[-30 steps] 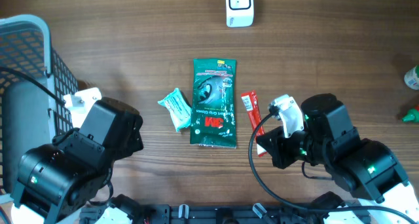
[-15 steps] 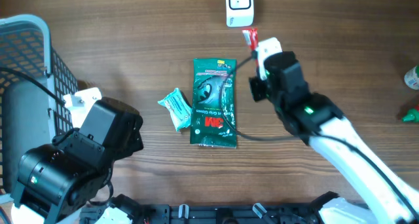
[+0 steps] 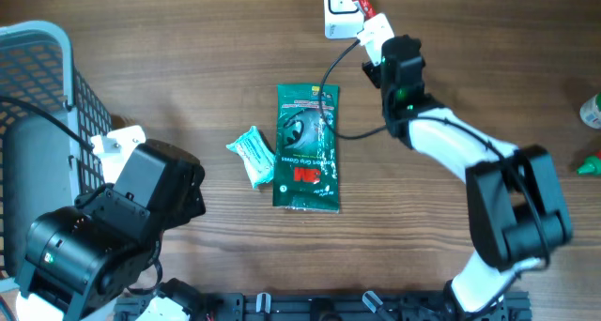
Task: Scan the item barcode
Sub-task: 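Lift the red stick with the right gripper to the scanner, then carry the red stick with the right gripper off to the right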
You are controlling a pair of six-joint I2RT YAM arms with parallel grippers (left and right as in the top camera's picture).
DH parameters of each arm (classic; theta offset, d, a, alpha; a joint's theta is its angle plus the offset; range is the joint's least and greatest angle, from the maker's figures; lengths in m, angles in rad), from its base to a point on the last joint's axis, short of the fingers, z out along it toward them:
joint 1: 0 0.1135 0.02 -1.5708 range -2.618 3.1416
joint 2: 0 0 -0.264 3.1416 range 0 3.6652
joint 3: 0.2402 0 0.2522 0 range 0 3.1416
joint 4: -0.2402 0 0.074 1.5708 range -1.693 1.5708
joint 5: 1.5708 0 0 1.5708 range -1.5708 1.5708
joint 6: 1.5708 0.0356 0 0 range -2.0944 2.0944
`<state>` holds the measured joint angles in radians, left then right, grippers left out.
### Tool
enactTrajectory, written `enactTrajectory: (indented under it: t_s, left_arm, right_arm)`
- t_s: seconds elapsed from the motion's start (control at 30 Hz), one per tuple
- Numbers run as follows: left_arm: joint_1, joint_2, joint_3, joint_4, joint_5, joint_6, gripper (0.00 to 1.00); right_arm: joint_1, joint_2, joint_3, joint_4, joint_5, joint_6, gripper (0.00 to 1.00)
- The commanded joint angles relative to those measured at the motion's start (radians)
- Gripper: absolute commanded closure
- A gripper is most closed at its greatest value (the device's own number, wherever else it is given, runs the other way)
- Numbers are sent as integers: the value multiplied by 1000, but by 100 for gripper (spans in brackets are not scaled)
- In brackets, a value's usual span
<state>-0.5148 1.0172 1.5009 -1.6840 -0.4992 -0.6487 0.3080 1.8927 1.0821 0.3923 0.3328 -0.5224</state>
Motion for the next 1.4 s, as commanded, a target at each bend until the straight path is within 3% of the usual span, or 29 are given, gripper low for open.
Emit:
enactTrajectory:
  t_s: [0.0,0.13,0.33,0.5,0.67,0.77,0.9,1.1,1.17,1.37]
  left_arm:
    - [3,-3,1,0,-2,-13,0]
    - [3,-3,1,0,-2,-13,0]
    - [3,-3,1,0,-2,-13,0]
    - [3,-3,1,0,-3,-13,0]
    - [3,-3,1,0,-2,-13,0]
    - [3,-3,1,0,-2,-13,0]
    - [3,-3,1,0,-2,-13,0]
    - [3,-3,1,0,-2,-13,0]
    - [3,-3,1,0,-2,-13,0]
    - [3,-3,1,0,-3,-13,0]
  right_arm:
    - [-32,141,152,12,-65,-135,96]
    - [-37,288,339,13,-66,-208,96]
    - [-37,526,603,32,104,-455,95]
    - [-37,559,619,146,150,-582,96]
    - [-37,555,619,131,166,-701,96]
    - [-46,510,618,95,177,-696,96]
    - [-98,366,618,-81,177,-544,96]
    - [-297,189,618,-379,163,-103,96]
    - [-446,186,615,-540,111,120,96]
    - [-695,231,591,-719,-106,374,95]
